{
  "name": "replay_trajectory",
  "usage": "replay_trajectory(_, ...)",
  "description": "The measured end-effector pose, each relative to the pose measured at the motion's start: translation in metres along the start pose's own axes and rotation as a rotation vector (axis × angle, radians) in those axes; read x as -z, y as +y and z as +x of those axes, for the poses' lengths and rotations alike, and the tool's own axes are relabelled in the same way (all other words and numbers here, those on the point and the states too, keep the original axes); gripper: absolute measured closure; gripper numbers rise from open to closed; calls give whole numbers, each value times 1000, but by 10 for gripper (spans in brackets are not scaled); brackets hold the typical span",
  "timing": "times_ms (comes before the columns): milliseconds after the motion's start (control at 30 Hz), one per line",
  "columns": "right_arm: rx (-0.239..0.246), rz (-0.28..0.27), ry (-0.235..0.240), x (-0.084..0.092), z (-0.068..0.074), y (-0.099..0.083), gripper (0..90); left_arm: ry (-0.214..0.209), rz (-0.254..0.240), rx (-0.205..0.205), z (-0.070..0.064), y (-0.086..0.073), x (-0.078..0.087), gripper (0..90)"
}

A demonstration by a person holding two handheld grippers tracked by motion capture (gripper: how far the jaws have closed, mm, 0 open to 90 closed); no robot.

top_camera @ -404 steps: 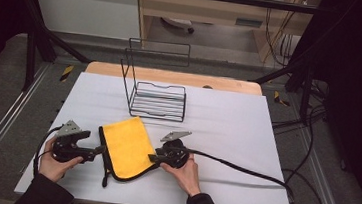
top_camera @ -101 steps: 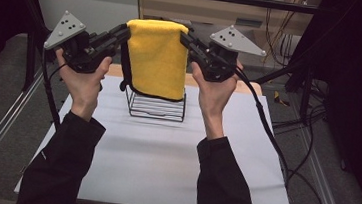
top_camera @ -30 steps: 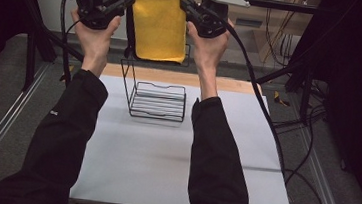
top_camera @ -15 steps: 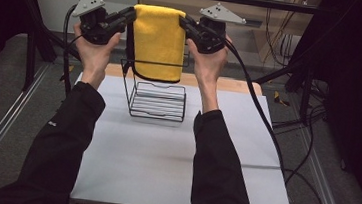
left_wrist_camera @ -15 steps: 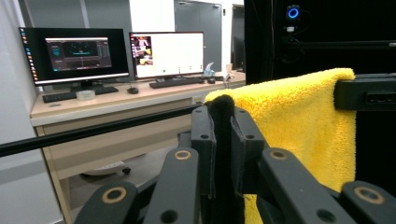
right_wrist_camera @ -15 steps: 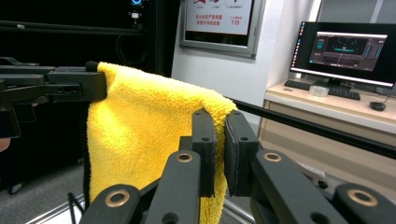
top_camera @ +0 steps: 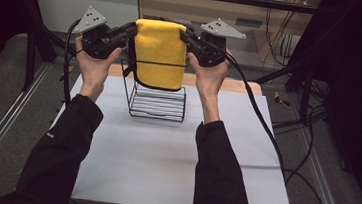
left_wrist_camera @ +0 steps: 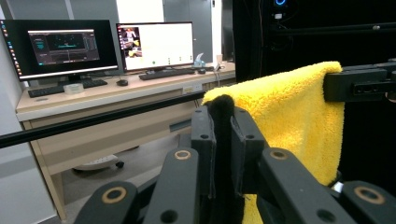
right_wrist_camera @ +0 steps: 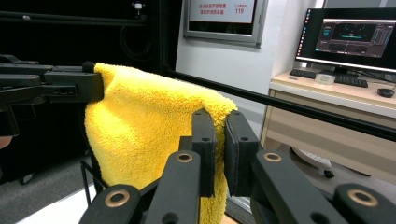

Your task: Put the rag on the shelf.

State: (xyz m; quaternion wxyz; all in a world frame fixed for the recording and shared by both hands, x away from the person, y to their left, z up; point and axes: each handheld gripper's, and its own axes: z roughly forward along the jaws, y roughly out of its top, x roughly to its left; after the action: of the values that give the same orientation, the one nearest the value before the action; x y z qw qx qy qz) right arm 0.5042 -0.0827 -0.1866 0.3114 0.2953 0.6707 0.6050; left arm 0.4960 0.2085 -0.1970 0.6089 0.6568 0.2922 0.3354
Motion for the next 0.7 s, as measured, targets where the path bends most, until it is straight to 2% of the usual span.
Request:
replay_trajectory(67, -1, 0, 4, 1, 2, -1, 842, -2, 2, 7, -1, -2, 2, 810)
replay_trajectory(333, -2, 11, 15, 7, 6, -8, 841, -10, 15, -9, -5, -7, 8, 810)
replay_trajectory(700, 15, 33, 38, 16, 15, -16, 838, -33, 58, 19, -11, -13, 19, 808)
